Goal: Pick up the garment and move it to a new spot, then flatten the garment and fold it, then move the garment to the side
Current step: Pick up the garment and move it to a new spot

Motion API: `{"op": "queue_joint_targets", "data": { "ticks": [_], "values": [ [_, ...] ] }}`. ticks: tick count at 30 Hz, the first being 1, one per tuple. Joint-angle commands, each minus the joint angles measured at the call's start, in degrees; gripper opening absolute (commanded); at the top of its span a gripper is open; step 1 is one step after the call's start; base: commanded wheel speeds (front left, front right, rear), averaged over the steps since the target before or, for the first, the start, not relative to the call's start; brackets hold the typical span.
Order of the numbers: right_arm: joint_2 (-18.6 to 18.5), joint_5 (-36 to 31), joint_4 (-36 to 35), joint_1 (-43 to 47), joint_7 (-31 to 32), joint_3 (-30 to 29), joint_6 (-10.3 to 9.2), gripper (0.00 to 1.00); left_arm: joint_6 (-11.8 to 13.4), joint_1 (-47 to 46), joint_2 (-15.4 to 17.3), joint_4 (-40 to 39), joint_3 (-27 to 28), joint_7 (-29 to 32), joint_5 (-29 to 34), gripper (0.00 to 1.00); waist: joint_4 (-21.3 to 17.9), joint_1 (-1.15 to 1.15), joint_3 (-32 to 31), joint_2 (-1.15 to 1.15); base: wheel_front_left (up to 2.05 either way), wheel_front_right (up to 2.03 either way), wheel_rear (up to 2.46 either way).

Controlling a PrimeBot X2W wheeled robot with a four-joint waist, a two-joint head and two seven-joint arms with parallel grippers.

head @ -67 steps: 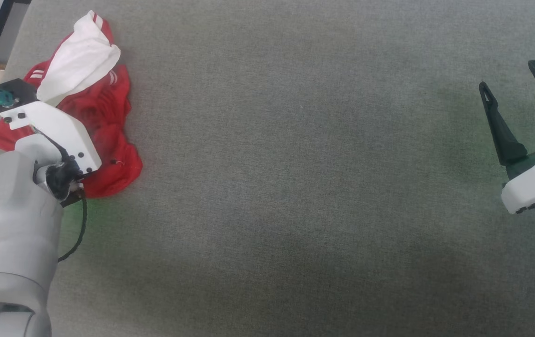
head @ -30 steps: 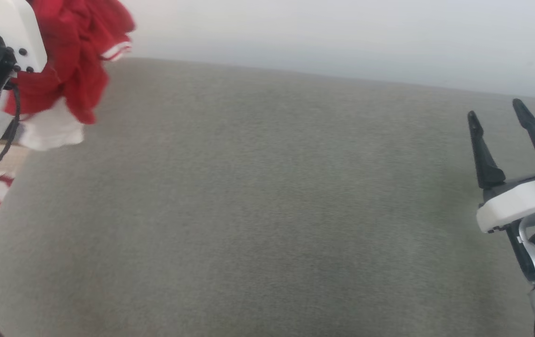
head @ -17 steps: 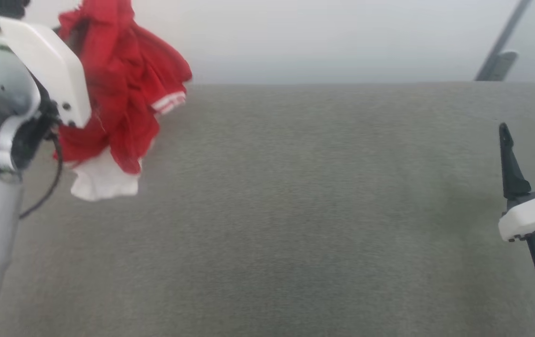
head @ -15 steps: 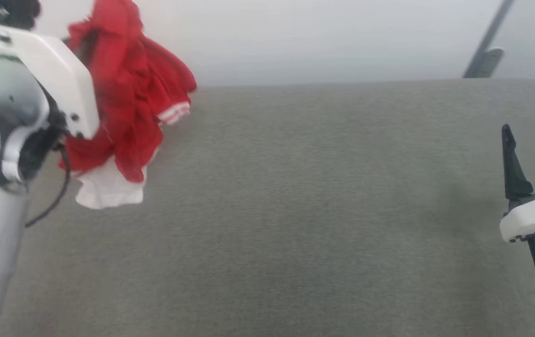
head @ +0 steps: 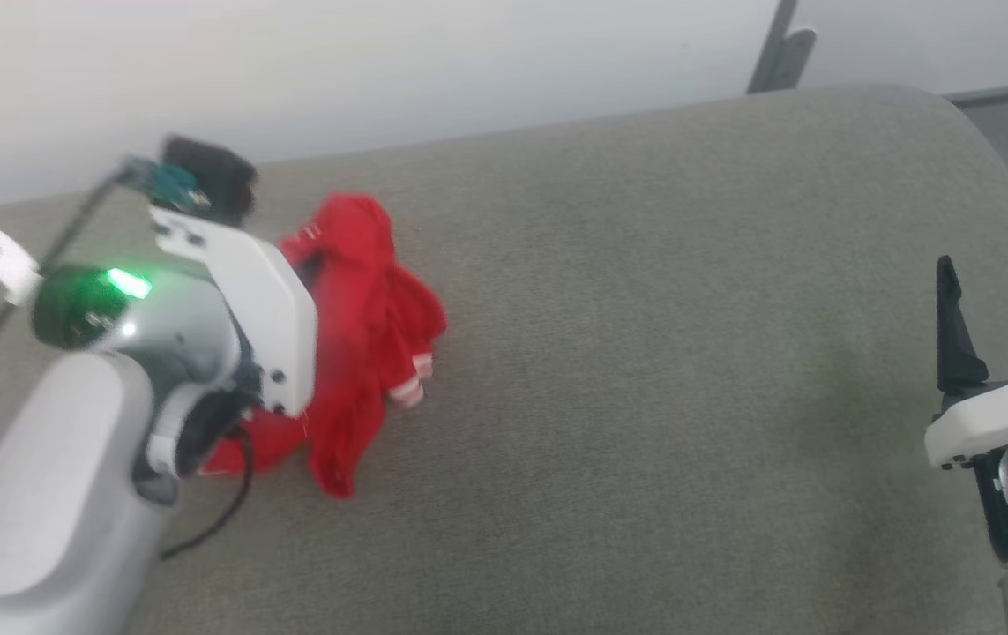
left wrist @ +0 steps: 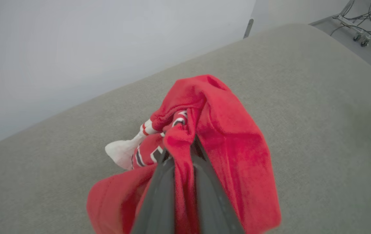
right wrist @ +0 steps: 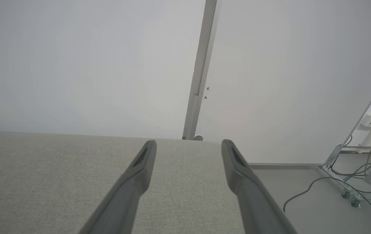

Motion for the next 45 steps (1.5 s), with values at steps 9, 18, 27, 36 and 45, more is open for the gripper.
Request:
{"op": "queue_joint_targets", "data": {
  "ticks": [9, 18, 27, 36, 45],
  "values": [
    [2.04, 0.28, 2.54, -0.94, -1.02, 1.31, -0.08, 1.00, -0.79, 5.01, -3.38, 10.16, -3.70, -1.15, -1.19, 0.00, -3.07, 0.00, 1.49, 0.00, 0.00, 0.00, 0.00],
    [2.92, 1.18, 3.23, -0.67, -1.06, 3.69, -0.08, 1.00, -3.71, 6.14, -6.04, 24.69, -5.94, -3.06, -2.62, 0.00, -3.48, 0.00, 0.64, 0.00, 0.00, 0.00, 0.00],
    [2.36, 1.78, 3.39, 0.24, -1.07, 5.16, -0.08, 1.00, -6.63, 3.93, -7.03, 29.61, -5.67, -8.29, -3.34, 1.00, -1.73, 0.00, -1.66, 0.00, 0.00, 0.00, 0.00],
    [1.72, 2.11, 2.40, 1.59, -1.07, 6.69, -0.08, 1.00, -6.94, 6.15, -4.93, 25.12, -3.10, -17.09, -2.47, 1.00, 0.77, 0.00, -4.28, 0.00, 0.00, 0.00, 0.00],
    [1.40, 1.73, -0.12, 3.87, -1.07, 7.95, -0.08, 1.00, -4.39, 14.15, 0.11, 15.77, 3.46, -30.17, -1.80, 1.00, 2.93, 0.00, -6.44, 0.00, 0.00, 0.00, 0.00]
  ]
}}
